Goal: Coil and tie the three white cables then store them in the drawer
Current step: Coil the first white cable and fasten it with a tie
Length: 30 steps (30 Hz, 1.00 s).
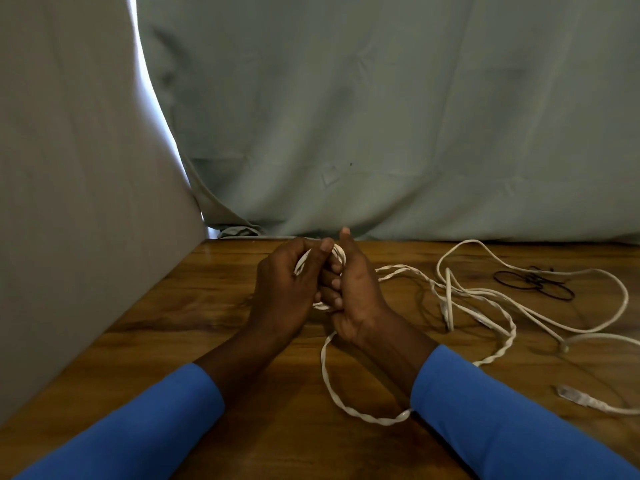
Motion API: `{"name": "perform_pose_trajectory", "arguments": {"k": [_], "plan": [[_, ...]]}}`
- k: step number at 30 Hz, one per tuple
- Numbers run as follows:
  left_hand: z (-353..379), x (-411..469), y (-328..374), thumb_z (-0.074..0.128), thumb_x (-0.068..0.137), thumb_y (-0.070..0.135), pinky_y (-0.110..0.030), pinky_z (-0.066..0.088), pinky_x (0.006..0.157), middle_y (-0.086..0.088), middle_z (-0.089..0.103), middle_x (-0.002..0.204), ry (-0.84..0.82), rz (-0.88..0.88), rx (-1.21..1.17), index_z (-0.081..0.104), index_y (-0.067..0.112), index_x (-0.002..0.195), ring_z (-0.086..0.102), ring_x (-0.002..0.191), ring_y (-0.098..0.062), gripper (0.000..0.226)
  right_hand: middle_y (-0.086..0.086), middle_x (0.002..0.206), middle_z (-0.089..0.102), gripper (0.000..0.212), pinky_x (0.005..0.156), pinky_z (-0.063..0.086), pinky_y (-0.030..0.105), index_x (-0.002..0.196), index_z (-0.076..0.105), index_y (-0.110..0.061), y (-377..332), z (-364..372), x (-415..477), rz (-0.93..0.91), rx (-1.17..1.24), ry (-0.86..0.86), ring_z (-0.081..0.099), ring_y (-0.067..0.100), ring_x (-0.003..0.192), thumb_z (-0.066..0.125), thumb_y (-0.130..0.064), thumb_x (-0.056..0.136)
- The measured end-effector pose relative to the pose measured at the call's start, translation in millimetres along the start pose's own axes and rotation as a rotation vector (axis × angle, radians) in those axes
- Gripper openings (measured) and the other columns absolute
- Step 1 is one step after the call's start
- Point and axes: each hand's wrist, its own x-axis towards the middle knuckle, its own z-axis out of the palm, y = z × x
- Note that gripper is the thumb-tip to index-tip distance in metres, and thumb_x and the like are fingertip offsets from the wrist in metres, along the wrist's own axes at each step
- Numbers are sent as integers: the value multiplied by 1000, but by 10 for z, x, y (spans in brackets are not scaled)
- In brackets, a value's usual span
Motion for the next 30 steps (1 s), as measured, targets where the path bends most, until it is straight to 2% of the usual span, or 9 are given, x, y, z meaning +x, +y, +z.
{"name": "perform_pose_trajectory", "arguments": {"k": [4, 8, 10, 14, 17, 20, 23, 26, 30], "plan": [[47, -34, -21, 54, 96, 63, -40, 58, 65, 4, 72, 80, 34, 24, 106, 68, 24, 95, 70, 73, -13, 42, -1, 45, 39, 45, 36, 27, 16, 63, 51, -15, 35, -15, 36, 4, -9, 142, 32, 9, 32, 54, -37, 102], [81, -46, -5, 55, 96, 54, -24, 53, 62, 5, 72, 78, 3, -1, 54, 67, 18, 97, 69, 69, -7, 38, 16, 74, 54, 28, 60, 46, 32, 79, 63, -9, 78, -5, 39, 1, -47, 180, 53, 27, 60, 58, -30, 97], [80, -40, 8, 54, 98, 48, -22, 51, 63, 4, 71, 78, -7, -14, -3, 67, 15, 96, 68, 69, -7, 35, 17, 74, 55, 35, 67, 45, 37, 78, 64, -9, 81, -15, 44, -80, -155, 212, 52, 30, 68, 55, -34, 100], [63, 0, 20, 55, 101, 40, -22, 44, 52, 1, 66, 67, -14, -59, -116, 63, 10, 93, 59, 54, -7, 32, 3, 46, 51, 69, 57, 45, 36, 51, 57, -20, 51, -41, 40, -338, -408, 203, 49, 18, 46, 40, -56, 106], [56, 24, 8, 57, 103, 37, -21, 42, 50, 2, 64, 63, -8, -53, -88, 62, 11, 92, 56, 50, -5, 28, 5, 47, 55, 74, 60, 50, 41, 57, 60, -15, 68, -87, 38, -447, -554, 132, 56, 21, 48, 31, -63, 105], [20, 37, -7, 58, 103, 34, -22, 42, 51, 3, 63, 63, 24, -52, -47, 62, 10, 92, 56, 51, -4, 27, 4, 54, 62, 67, 62, 54, 40, 65, 62, -22, 112, -114, 38, -529, -716, 103, 64, 16, 53, 27, -62, 106], [4, 34, -11, 59, 102, 37, -29, 51, 57, -2, 70, 75, 74, -54, -1, 64, 10, 96, 66, 64, -10, 28, -4, 67, 68, 57, 66, 58, 45, 84, 66, -32, 152, -112, 39, -615, -884, 146, 68, 11, 66, 24, -62, 107], [21, 21, -18, 58, 102, 37, -24, 53, 63, -1, 71, 80, 113, -51, 23, 64, 10, 98, 69, 74, -8, 29, -4, 79, 74, 57, 75, 60, 49, 96, 72, -28, 200, -56, 25, -573, -796, 152, 72, 11, 76, 26, -59, 108], [59, -16, -32, 56, 103, 41, -36, 58, 68, -2, 72, 84, 134, -40, 17, 65, 13, 101, 71, 79, -12, 30, -4, 81, 75, 52, 73, 60, 43, 94, 72, -26, 235, -17, -25, -617, -726, 149, 73, 8, 77, 32, -53, 109]]}}
